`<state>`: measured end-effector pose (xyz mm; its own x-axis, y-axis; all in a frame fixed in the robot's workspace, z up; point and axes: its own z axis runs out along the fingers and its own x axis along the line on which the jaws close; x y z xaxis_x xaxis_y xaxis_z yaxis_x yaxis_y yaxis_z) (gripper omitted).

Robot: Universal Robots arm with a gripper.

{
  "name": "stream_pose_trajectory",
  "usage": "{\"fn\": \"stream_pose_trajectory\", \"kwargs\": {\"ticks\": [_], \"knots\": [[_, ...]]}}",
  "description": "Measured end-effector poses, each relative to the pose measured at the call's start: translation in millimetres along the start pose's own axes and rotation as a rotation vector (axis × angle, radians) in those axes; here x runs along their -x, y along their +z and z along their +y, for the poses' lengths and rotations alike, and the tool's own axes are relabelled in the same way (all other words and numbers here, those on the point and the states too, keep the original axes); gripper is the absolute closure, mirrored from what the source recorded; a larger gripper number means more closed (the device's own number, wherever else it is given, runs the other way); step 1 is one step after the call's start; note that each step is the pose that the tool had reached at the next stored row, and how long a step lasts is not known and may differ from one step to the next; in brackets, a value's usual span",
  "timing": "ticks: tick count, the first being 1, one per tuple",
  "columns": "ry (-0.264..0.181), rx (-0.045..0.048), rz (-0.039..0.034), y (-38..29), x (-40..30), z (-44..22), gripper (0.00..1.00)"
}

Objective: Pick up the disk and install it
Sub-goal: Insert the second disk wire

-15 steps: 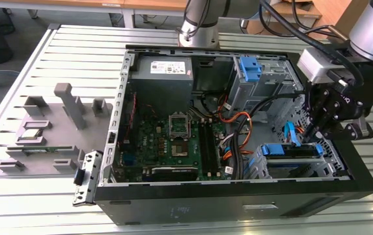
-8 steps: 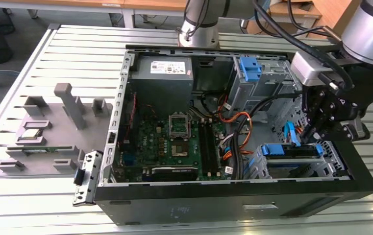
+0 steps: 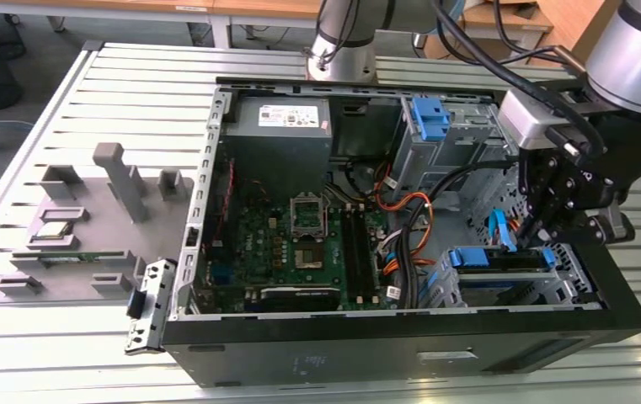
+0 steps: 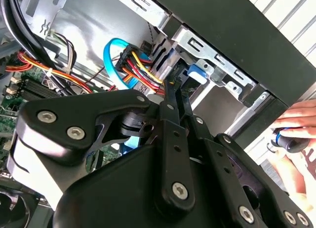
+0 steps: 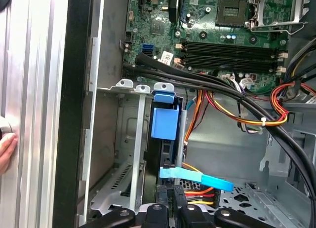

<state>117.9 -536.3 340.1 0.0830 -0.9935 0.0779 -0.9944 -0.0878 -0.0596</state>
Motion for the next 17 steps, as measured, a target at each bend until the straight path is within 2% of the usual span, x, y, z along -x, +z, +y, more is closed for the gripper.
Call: {"fn": "stream_pose_trajectory", "kwargs": {"ticks": [17], "knots": [[0.057,0.0044,0.0035,2.1,-1.1,0.7,0.84]]}}
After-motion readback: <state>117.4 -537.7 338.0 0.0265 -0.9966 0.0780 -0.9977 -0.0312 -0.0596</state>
